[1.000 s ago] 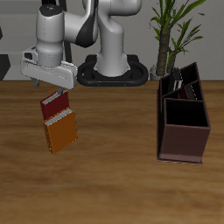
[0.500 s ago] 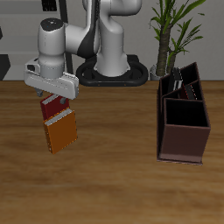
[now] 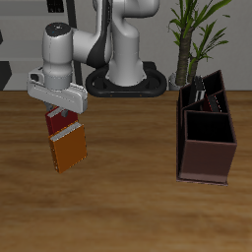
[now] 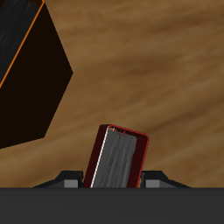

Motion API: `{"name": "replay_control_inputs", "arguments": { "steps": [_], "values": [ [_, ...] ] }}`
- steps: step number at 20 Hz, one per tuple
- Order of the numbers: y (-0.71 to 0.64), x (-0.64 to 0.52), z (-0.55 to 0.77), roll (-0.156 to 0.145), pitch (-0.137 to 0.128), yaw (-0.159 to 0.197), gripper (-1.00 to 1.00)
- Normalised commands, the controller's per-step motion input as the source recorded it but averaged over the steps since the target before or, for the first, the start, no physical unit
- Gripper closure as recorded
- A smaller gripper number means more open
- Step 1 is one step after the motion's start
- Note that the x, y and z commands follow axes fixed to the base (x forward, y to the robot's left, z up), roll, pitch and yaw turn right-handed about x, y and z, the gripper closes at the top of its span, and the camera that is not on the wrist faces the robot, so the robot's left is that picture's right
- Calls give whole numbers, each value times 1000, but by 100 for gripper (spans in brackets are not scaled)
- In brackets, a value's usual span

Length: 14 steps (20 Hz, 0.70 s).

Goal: Place the left red book into the left desk caddy's back compartment and place the striped book into the left desk caddy's left compartment and place the right red book into the left desk caddy's front compartment

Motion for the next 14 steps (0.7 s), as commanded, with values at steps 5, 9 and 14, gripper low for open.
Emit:
{"name": "replay_control_inputs", "arguments": {
  "steps": [5,9,14],
  "values": [
    [138,-54,232,18,-29,14,100],
    [159,-51,258,22,-36,26,100],
    [205,-194,281,-37,-18,-6,100]
  ]
}}
